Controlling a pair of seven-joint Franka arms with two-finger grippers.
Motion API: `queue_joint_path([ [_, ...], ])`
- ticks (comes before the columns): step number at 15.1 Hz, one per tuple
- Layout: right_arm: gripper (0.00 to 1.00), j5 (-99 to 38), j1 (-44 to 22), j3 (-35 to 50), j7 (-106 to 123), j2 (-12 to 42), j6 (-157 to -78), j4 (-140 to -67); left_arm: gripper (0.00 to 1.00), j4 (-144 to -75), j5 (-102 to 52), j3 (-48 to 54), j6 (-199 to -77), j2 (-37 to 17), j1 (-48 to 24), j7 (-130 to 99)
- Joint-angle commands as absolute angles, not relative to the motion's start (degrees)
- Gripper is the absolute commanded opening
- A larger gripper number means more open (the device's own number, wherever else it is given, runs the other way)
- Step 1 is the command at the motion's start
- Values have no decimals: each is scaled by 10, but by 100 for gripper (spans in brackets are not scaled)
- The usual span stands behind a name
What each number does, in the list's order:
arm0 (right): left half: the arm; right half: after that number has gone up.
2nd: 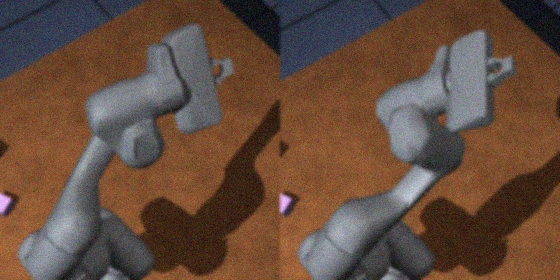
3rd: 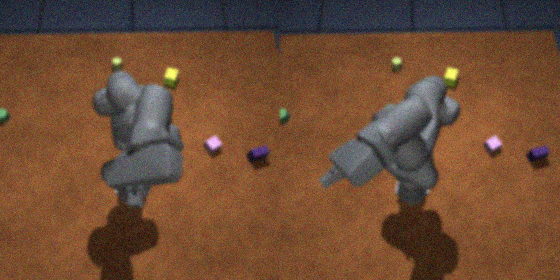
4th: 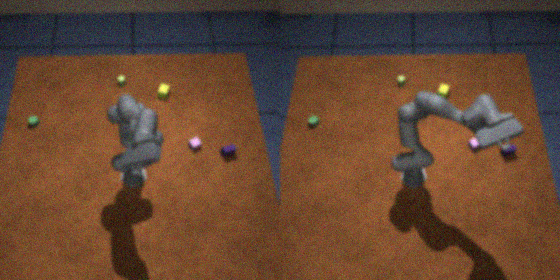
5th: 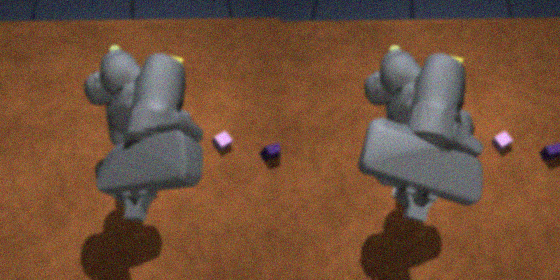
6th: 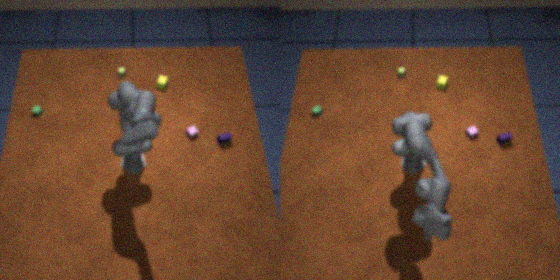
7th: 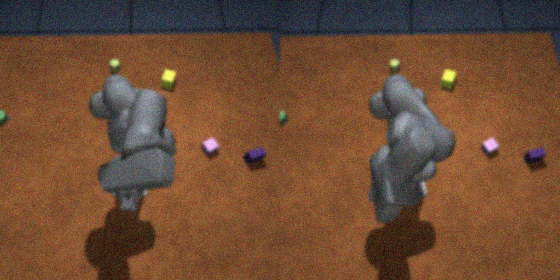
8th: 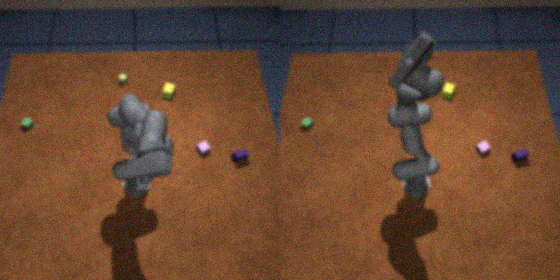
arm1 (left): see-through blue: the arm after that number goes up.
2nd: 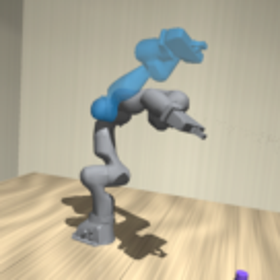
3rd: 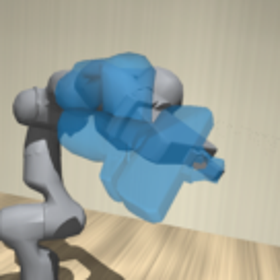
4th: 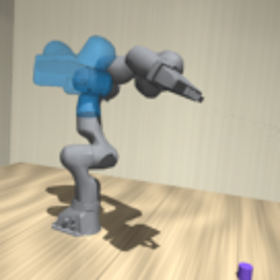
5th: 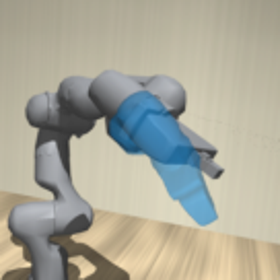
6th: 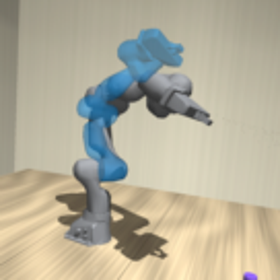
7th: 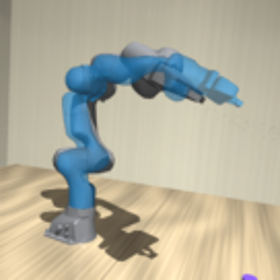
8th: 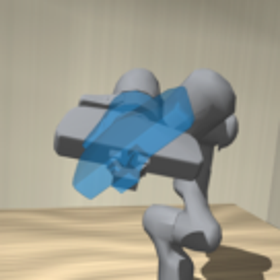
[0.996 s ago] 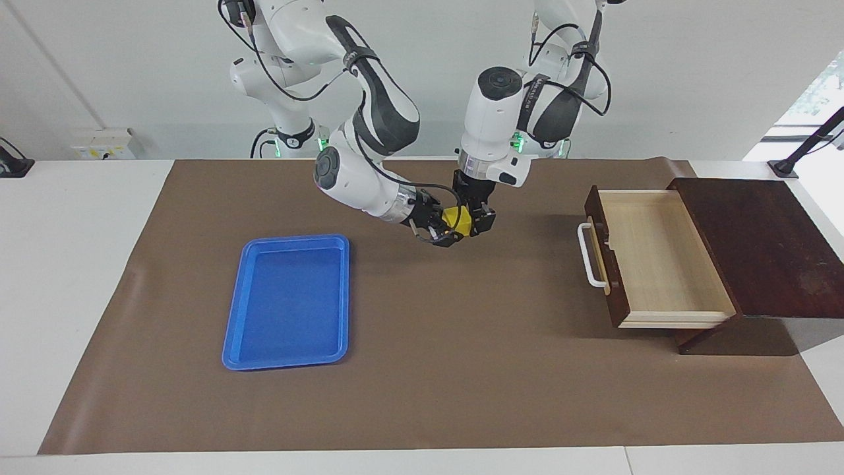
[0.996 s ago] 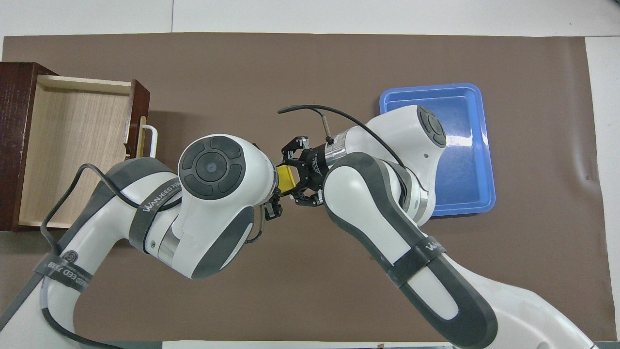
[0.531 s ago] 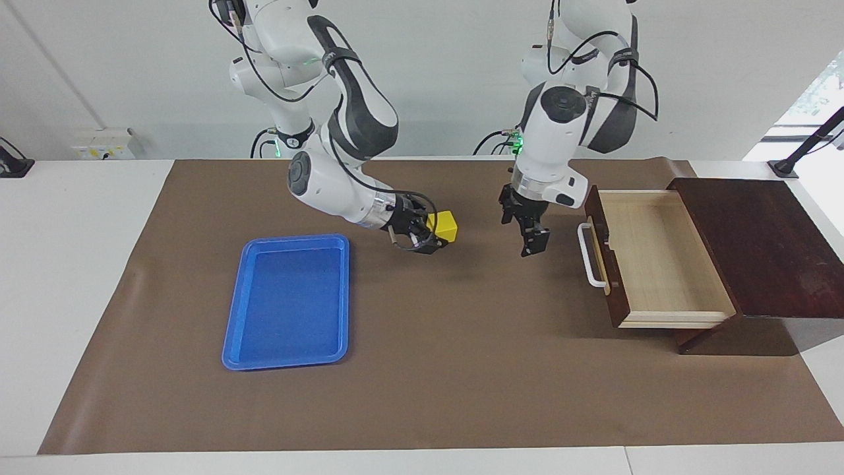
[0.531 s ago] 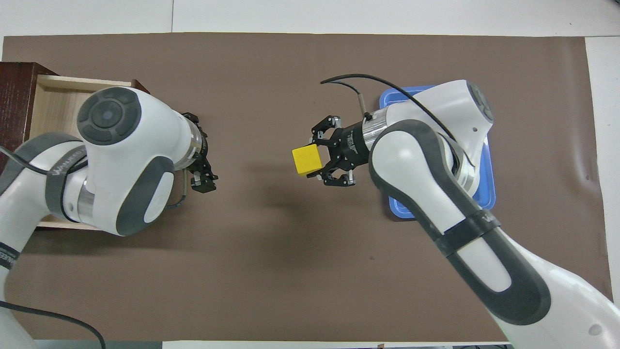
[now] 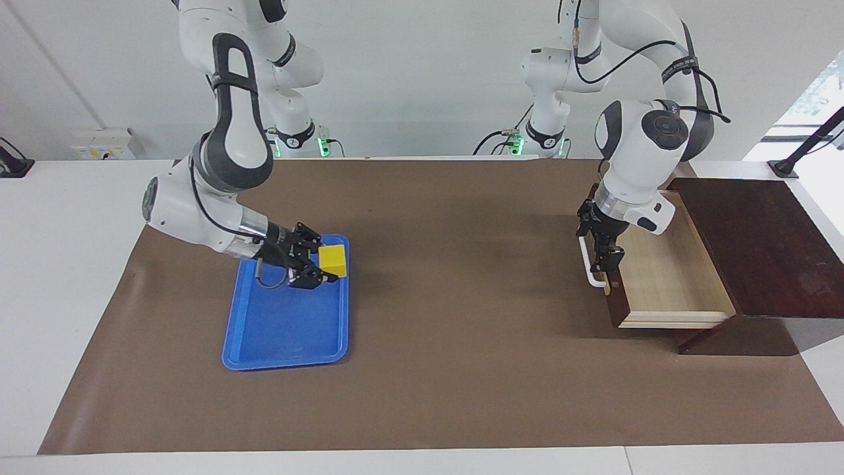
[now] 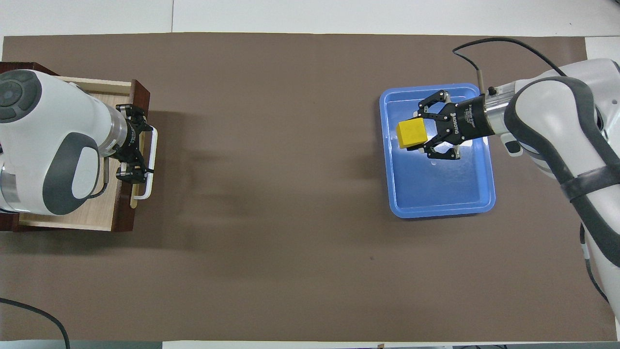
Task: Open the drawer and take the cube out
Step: 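Carry the cube to the tray while the left gripper pushes the drawer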
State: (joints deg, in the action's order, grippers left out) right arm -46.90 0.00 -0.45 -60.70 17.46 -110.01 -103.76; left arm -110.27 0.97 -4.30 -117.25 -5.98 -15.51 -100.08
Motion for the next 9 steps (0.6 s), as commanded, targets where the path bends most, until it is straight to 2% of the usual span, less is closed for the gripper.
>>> queue_joint_path([
  [1,0,-457,52,3,-533,169,-1103,-1079,100,-1110,52,-38,-1177,-53,-147,-992],
  [9,0,-451,78,1,-412,194,-1186,-1171,100,-1089,105,-38,-1177,-57,-78,-941],
])
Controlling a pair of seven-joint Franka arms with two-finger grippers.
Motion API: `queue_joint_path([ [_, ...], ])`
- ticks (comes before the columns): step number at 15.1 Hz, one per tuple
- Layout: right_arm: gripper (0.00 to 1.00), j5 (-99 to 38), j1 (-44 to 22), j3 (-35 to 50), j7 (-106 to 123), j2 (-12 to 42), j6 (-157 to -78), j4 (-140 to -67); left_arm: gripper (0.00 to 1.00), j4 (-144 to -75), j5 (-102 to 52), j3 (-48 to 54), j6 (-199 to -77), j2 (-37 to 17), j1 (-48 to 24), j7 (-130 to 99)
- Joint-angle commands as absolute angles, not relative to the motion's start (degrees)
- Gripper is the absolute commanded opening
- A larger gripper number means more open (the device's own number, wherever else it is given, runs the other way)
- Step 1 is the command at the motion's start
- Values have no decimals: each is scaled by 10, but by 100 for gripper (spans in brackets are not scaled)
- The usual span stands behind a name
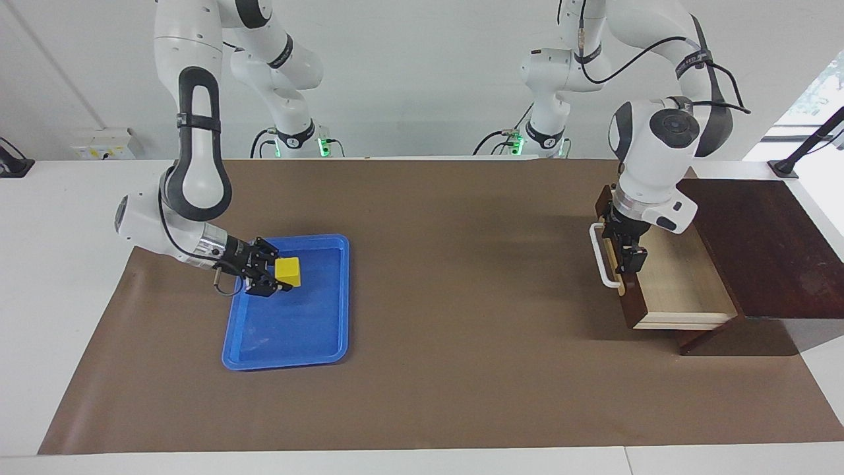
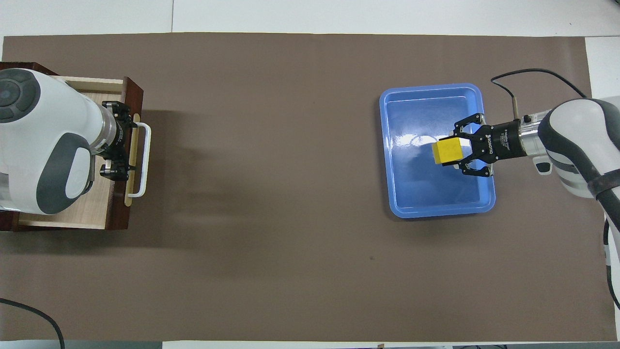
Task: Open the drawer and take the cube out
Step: 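Carry the cube to the tray while the left gripper pushes the drawer, then lower the cube into the blue tray and open the right gripper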
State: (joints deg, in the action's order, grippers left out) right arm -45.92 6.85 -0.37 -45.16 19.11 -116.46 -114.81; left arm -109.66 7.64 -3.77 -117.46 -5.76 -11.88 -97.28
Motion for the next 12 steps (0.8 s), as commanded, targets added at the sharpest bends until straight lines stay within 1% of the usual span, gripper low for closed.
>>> queue_joint_path([
  [1,0,-451,83,1,-398,200,-1191,-1175,100,-1086,105,-38,-1176,-57,-69,-927],
  [4,0,-453,81,2,-397,210,-1195,-1176,100,-1086,105,-36,-1179,-57,-40,-886],
  [5,47,-454,80,2,-401,212,-1206,-1178,100,-1087,105,-38,-1181,-55,-33,-872],
  [6,99,-454,78,2,-398,211,-1215,-1185,100,-1088,105,-38,-1182,-57,-24,-860],
  [10,100,-454,80,2,-411,210,-1205,-1179,100,-1089,105,-36,-1193,-57,11,-815],
  [12,100,-454,79,2,-434,207,-1187,-1166,100,-1091,105,-36,-1197,-55,24,-811],
])
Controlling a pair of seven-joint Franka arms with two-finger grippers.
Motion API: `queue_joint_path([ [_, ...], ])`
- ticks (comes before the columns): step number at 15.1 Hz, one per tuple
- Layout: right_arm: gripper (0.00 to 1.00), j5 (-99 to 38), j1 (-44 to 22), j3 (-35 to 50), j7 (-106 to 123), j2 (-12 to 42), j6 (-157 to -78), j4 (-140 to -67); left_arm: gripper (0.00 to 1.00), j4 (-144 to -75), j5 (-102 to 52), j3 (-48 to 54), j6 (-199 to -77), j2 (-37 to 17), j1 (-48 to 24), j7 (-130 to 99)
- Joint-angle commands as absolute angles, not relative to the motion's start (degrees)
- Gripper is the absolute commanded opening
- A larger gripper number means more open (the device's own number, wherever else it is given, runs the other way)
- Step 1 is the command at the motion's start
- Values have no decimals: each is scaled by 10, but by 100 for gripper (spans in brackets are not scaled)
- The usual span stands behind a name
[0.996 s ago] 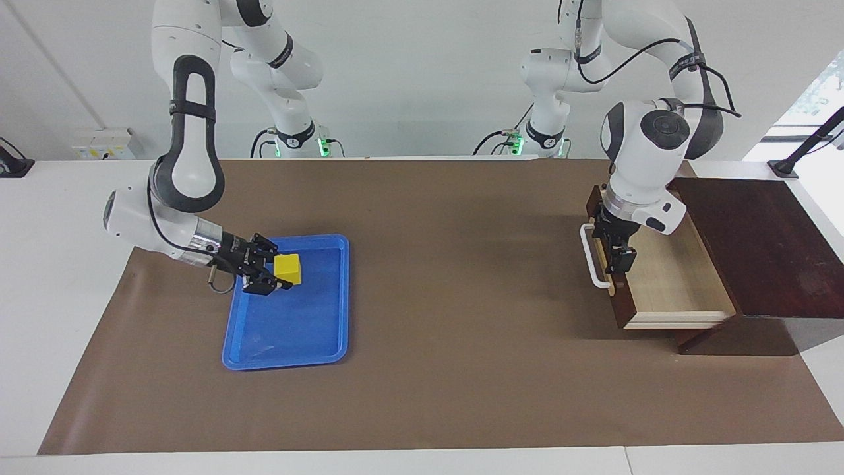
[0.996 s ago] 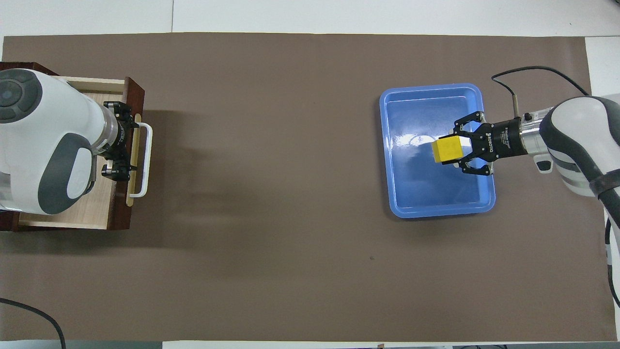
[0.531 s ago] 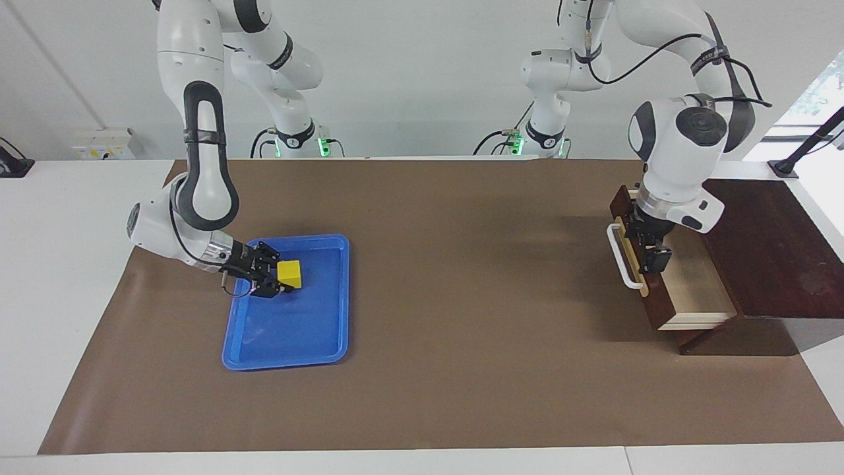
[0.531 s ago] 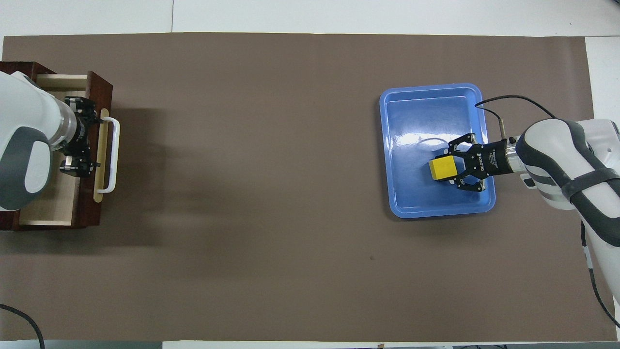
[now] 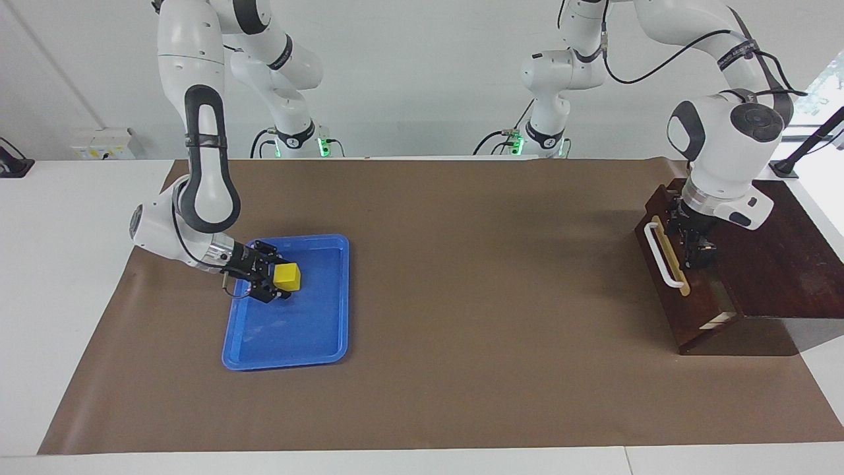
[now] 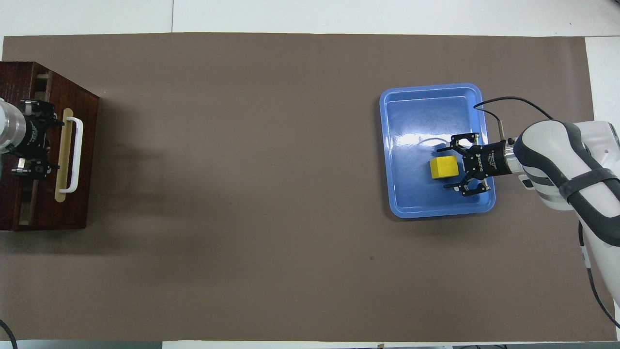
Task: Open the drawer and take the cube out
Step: 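Lower the cube into the blue tray and open the right gripper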
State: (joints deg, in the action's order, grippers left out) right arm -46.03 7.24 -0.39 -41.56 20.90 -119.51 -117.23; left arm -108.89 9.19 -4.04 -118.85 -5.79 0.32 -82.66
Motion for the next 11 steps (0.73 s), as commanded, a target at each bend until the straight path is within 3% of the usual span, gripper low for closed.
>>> queue_joint_path([
  [1,100,-454,76,2,-447,203,-1173,-1156,100,-1091,105,-36,-1200,-55,28,-809],
  [5,100,-447,75,0,-470,179,-1098,-1103,100,-1092,105,-35,-1201,-54,42,-799],
  [11,100,-297,70,3,-476,148,-974,-978,100,-1099,87,-30,-1193,-50,31,-778],
])
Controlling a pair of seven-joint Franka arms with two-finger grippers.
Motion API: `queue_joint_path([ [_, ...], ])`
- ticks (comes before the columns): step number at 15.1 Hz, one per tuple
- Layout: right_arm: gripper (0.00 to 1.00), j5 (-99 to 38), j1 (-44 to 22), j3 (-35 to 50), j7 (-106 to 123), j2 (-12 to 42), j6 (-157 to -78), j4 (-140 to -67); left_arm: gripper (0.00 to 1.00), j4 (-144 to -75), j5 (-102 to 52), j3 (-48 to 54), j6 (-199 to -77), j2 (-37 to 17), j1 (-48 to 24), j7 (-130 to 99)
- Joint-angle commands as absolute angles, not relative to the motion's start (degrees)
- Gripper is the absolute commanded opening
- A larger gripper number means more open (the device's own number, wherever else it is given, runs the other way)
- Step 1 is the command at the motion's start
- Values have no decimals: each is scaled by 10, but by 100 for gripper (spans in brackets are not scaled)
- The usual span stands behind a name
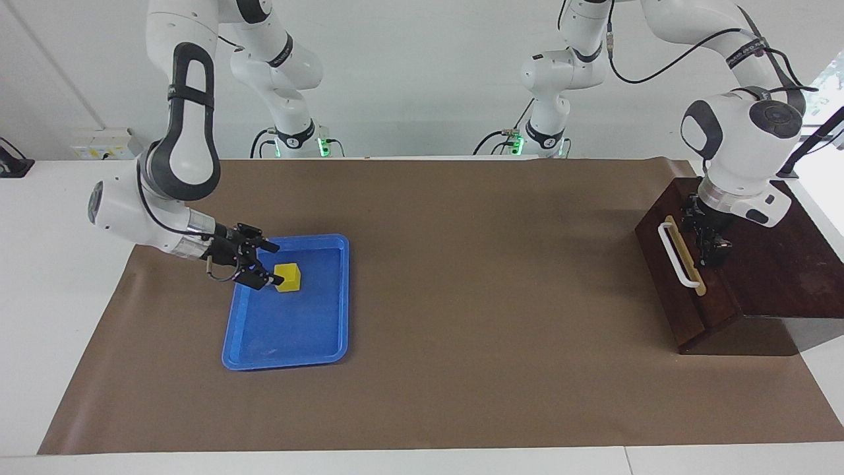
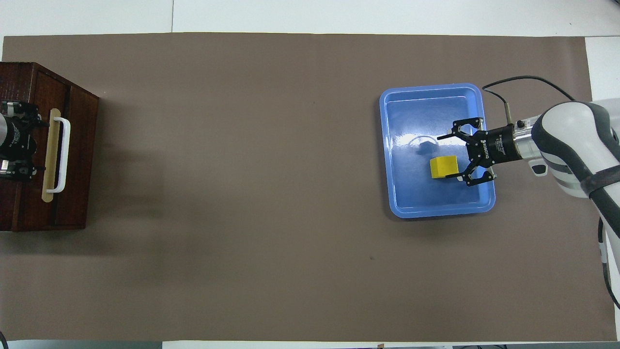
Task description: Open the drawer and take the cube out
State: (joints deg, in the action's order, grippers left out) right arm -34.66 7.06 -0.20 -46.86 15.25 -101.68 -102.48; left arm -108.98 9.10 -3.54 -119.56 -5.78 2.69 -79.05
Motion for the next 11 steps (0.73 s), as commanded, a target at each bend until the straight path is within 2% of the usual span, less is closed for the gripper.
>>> queue_joint_path([
  [1,100,-269,70,7,-470,140,-949,-956,100,-1096,81,-31,-1182,-50,13,-775],
  [5,100,-150,46,22,-343,90,-907,-933,100,-1070,73,-28,-1134,-41,-4,-701],
  [11,100,-24,25,23,-102,12,-906,-937,100,-959,30,-16,-952,-29,-25,-424],
])
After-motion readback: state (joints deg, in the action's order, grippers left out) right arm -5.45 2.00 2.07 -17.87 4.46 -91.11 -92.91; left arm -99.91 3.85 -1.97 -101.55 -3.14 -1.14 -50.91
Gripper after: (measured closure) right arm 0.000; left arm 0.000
